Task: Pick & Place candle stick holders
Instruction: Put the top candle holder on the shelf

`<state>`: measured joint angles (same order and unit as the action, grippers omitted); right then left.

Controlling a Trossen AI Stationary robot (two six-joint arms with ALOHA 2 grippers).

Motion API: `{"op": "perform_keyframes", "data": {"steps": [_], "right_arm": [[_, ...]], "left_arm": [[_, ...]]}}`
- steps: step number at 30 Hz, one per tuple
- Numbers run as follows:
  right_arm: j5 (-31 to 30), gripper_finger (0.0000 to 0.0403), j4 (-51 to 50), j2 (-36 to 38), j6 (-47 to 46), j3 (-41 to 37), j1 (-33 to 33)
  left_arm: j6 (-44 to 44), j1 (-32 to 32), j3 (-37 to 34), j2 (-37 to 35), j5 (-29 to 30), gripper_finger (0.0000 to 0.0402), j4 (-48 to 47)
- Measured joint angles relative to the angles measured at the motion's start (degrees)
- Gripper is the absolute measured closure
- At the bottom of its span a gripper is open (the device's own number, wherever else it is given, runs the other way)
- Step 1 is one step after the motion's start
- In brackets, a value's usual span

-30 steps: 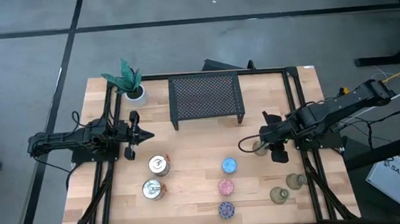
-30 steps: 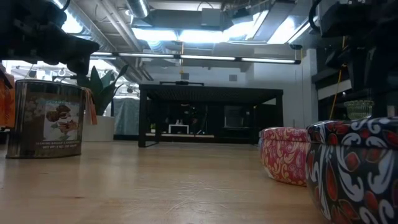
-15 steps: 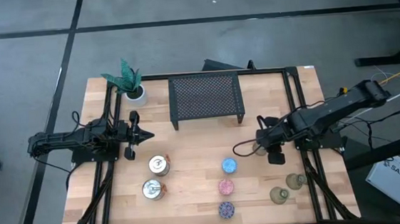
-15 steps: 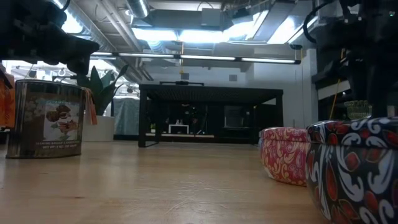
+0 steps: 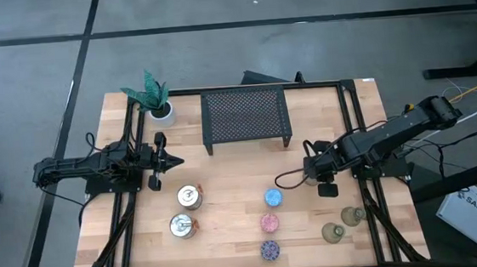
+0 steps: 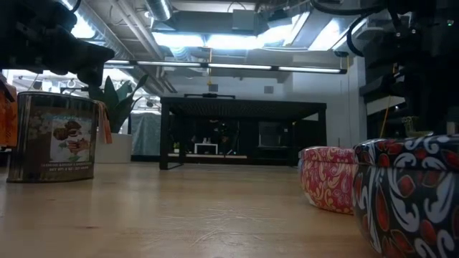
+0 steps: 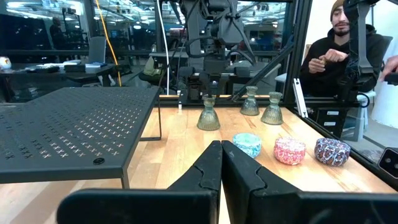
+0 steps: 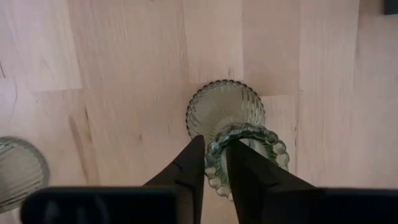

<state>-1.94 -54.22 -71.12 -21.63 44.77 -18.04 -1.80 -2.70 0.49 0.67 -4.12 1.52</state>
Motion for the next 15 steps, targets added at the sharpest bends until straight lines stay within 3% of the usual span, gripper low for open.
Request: {"op": "perform_keyframes", "data": {"steps": [15], "right_arm": [[1.2,0.0369,-4.5,-0.1,-0.7,2.9,0.0]], "left_arm": [[0.0,0.0,0.0,0.0,0.0,0.04,0.0]]}}
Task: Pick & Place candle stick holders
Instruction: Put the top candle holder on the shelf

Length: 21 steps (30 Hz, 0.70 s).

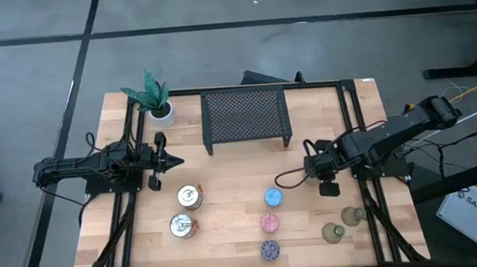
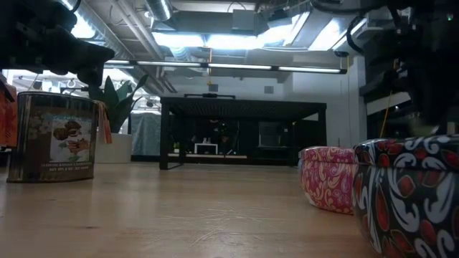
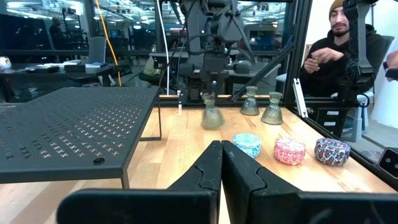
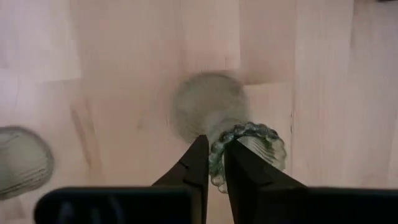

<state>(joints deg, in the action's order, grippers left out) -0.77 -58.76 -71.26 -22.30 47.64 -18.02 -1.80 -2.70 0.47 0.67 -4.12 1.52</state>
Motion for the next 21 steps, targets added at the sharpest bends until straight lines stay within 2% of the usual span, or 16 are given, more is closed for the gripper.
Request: {"op": "perform_keyframes", "data": {"steps": [14,21], "right_arm": [[6.1,0.038,-9.4,-0.1,1.7,14.9,1.6],[6.1,0.038,-12.3,0.0,4.8,23.6,4.1]], "left_arm": [[0.0,0.0,0.0,0.0,0.0,0.04,0.0],[0.0,0.0,0.0,0.0,0.0,0.04,0.0]]}}
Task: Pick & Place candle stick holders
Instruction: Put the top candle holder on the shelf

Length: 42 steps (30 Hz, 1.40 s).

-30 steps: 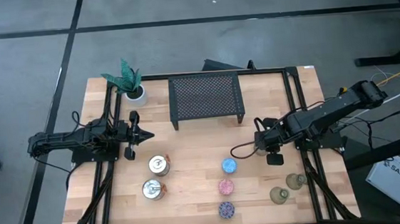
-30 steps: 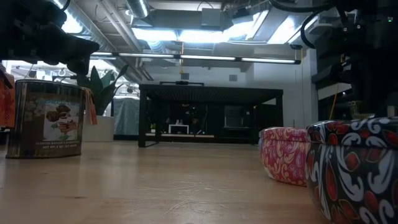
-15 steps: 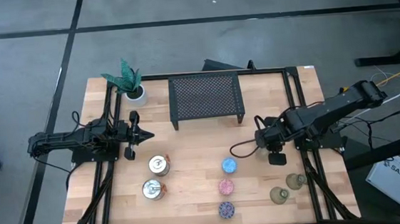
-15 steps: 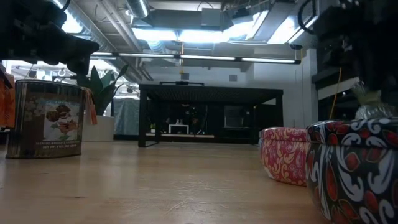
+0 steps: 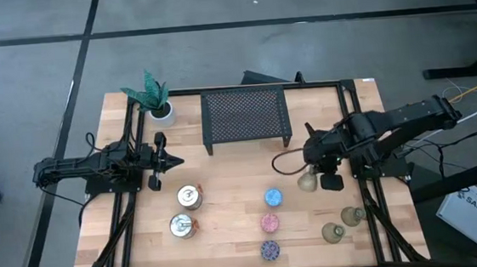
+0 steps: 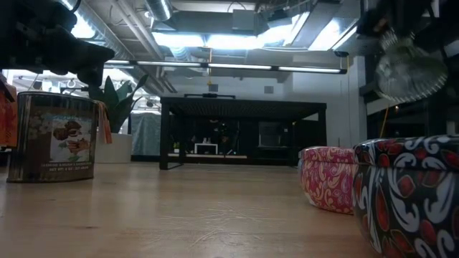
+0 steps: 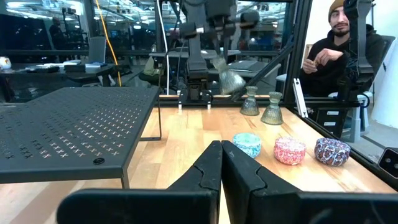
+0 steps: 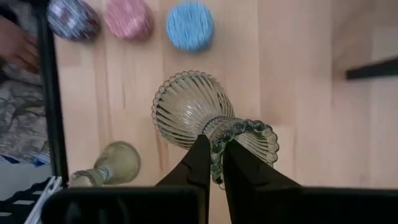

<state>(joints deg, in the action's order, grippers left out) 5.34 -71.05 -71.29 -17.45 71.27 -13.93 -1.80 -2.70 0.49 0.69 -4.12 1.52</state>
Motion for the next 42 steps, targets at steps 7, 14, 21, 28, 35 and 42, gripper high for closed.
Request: {"op": "perform_keyframes", "data": {"steps": [7,14,21,28,35,42], "right_arm": [[-1.7,0.038,-0.4,0.0,11.0,7.3,5.0],[-6.0,0.038,-0.5,-0.4,24.2,13.1,12.4],[-10.3,0.038,-0.8,-5.1,35.2,17.8,20.4],[-14.6,0.038,-1.1,-13.1,43.8,23.6,28.8],[-14.8,0.038,-0.1,-20.2,50.3,28.9,37.7],[-14.4,0.038,1.5,-25.0,54.3,30.4,43.5]], "left_arm": [[0.0,0.0,0.0,0.0,0.0,0.04,0.0],[0.0,0.0,0.0,0.0,0.0,0.04,0.0],[0.0,0.0,0.0,0.0,0.0,0.04,0.0],[0.0,0.0,0.0,0.0,0.0,0.04,0.0],[0.0,0.0,0.0,0.0,0.0,0.04,0.0],[0.0,0.0,0.0,0.0,0.0,0.04,0.0]]}}
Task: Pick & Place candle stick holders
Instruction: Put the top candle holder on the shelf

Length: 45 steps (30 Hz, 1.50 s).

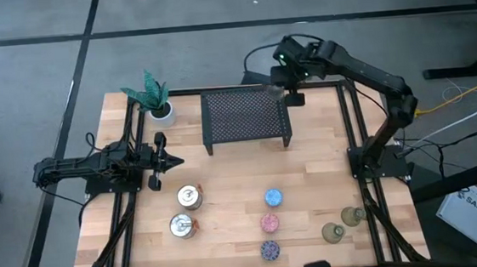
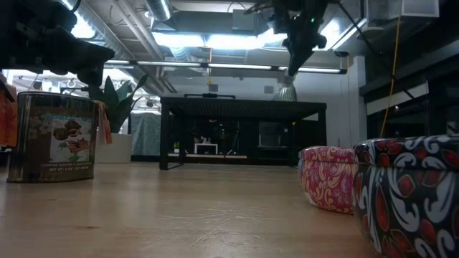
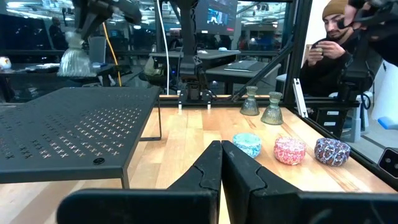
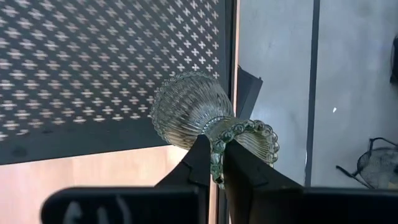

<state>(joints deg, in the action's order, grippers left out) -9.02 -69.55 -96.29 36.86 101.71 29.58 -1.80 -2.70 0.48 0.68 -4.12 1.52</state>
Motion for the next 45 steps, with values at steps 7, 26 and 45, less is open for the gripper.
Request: {"op": "perform_keyframes", "data": {"steps": [7,26,45], "right_arm": [[0.0,0.038,1.9,-3.1,0.9,0.0,1.6],[0.2,0.038,2.7,-4.0,0.6,0.0,0.3],[3.5,0.0356,2.6,-4.0,-0.4,0.0,0.3]], "left_arm": [[0.0,0.0,0.0,0.0,0.0,0.04,0.0],[0.0,0.0,0.0,0.0,0.0,0.04,0.0],[0.0,0.0,0.0,0.0,0.0,0.04,0.0]]}}
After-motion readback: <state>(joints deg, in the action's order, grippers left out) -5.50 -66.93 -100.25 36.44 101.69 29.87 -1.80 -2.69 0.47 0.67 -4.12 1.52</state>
